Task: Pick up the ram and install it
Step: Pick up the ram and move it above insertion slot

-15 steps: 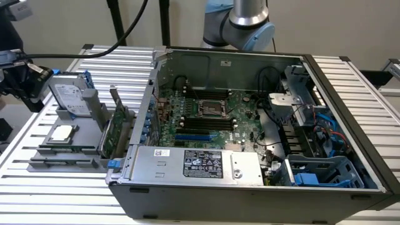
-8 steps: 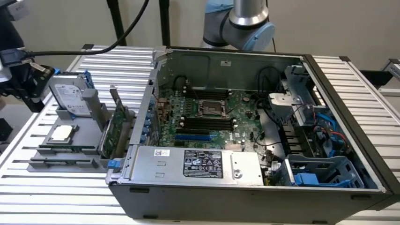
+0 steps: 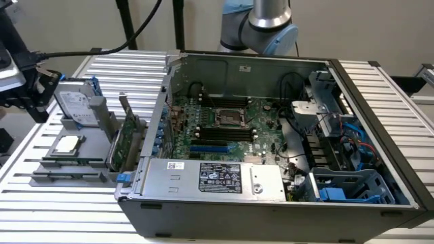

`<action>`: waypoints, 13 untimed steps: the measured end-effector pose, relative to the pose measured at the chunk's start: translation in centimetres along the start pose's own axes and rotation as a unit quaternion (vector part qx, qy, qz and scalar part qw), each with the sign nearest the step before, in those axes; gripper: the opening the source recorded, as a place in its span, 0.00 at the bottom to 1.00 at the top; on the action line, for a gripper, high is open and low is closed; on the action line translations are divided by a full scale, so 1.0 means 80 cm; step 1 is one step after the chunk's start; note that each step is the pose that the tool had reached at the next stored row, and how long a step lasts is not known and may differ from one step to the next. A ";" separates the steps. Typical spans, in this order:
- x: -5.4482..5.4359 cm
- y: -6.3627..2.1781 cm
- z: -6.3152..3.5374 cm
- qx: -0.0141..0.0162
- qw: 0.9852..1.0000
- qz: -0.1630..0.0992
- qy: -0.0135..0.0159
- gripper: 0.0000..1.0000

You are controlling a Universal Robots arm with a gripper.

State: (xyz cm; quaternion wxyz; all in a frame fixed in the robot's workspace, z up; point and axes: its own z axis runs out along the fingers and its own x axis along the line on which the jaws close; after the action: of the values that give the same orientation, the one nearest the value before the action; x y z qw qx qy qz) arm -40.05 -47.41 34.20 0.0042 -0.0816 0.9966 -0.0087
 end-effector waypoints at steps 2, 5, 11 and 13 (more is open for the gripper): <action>0.000 0.000 0.002 0.000 1.000 -0.021 0.000 0.00; 0.000 0.000 0.004 0.000 0.999 -0.048 -0.001 0.00; 0.000 0.000 0.008 -0.001 0.995 -0.102 -0.002 0.00; 0.000 0.000 0.010 -0.001 0.993 -0.120 -0.002 0.00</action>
State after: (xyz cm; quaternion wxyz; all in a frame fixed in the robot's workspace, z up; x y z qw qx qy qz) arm -40.05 -47.41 33.42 0.0052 -0.2007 0.9796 -0.0081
